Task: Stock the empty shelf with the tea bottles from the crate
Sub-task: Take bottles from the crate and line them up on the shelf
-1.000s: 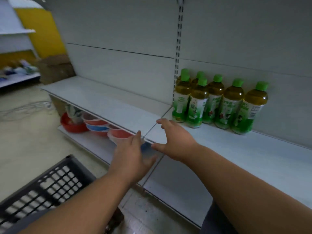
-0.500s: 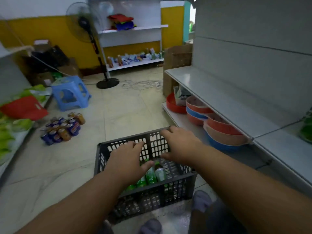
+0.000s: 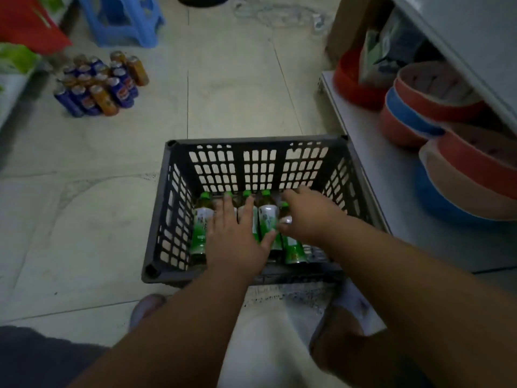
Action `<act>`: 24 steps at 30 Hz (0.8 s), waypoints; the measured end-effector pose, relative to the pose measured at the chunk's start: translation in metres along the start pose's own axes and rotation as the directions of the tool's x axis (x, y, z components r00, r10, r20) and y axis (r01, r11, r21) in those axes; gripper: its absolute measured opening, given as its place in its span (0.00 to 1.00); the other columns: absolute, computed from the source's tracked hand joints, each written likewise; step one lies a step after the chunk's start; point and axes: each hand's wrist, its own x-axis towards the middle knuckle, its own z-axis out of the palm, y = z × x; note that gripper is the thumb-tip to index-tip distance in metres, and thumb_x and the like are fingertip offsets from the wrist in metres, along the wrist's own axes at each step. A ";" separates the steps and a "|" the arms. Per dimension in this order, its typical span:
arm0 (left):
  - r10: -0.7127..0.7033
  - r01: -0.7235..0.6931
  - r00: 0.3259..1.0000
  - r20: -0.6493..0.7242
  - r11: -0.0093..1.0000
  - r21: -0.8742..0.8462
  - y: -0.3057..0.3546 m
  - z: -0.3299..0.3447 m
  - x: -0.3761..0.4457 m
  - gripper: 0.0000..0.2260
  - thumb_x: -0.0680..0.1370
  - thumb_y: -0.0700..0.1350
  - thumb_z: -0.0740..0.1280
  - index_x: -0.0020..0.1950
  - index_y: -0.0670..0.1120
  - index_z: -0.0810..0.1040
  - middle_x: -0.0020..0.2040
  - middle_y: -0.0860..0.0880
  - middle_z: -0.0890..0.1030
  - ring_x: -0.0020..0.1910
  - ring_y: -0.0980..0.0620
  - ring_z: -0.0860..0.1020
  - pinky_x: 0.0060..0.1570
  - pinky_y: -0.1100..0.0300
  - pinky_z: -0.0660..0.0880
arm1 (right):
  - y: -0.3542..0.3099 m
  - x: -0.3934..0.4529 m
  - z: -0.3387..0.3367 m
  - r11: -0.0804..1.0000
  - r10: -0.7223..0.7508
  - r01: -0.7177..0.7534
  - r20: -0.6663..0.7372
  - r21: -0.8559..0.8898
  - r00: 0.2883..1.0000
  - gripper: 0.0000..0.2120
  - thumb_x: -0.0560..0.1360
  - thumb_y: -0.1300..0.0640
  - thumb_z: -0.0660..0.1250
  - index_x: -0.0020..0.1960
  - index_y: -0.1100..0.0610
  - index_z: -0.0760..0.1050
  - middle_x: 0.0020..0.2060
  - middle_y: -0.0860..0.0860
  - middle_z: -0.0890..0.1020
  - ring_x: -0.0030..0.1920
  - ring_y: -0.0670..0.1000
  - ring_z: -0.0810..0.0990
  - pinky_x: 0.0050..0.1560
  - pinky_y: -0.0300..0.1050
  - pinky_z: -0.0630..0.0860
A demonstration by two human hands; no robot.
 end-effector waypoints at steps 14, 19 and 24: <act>0.010 -0.002 0.996 0.086 0.996 -0.089 0.001 0.050 0.016 0.48 0.74 0.76 0.37 0.79 0.40 0.32 0.78 0.40 0.31 0.77 0.45 0.29 0.77 0.48 0.37 | 0.050 0.089 0.086 0.915 0.251 -0.314 0.251 0.255 0.935 0.37 0.72 0.40 0.74 0.73 0.54 0.66 0.67 0.56 0.76 0.63 0.57 0.77 0.52 0.47 0.74; 0.014 -0.004 0.992 0.124 0.996 -0.084 0.000 0.051 0.016 0.51 0.72 0.78 0.38 0.80 0.40 0.35 0.80 0.39 0.34 0.79 0.44 0.33 0.78 0.46 0.40 | 0.064 0.125 0.128 0.811 0.353 -0.463 0.331 0.359 0.875 0.38 0.72 0.40 0.74 0.72 0.58 0.66 0.64 0.58 0.76 0.57 0.57 0.78 0.44 0.45 0.74; 0.009 0.006 0.989 0.150 0.995 -0.101 0.002 0.050 0.017 0.53 0.70 0.79 0.37 0.80 0.40 0.36 0.80 0.40 0.36 0.79 0.44 0.34 0.76 0.49 0.36 | 0.081 0.158 0.161 0.692 0.448 -0.571 0.356 0.443 0.820 0.42 0.71 0.42 0.75 0.75 0.59 0.61 0.66 0.60 0.75 0.56 0.56 0.76 0.40 0.48 0.76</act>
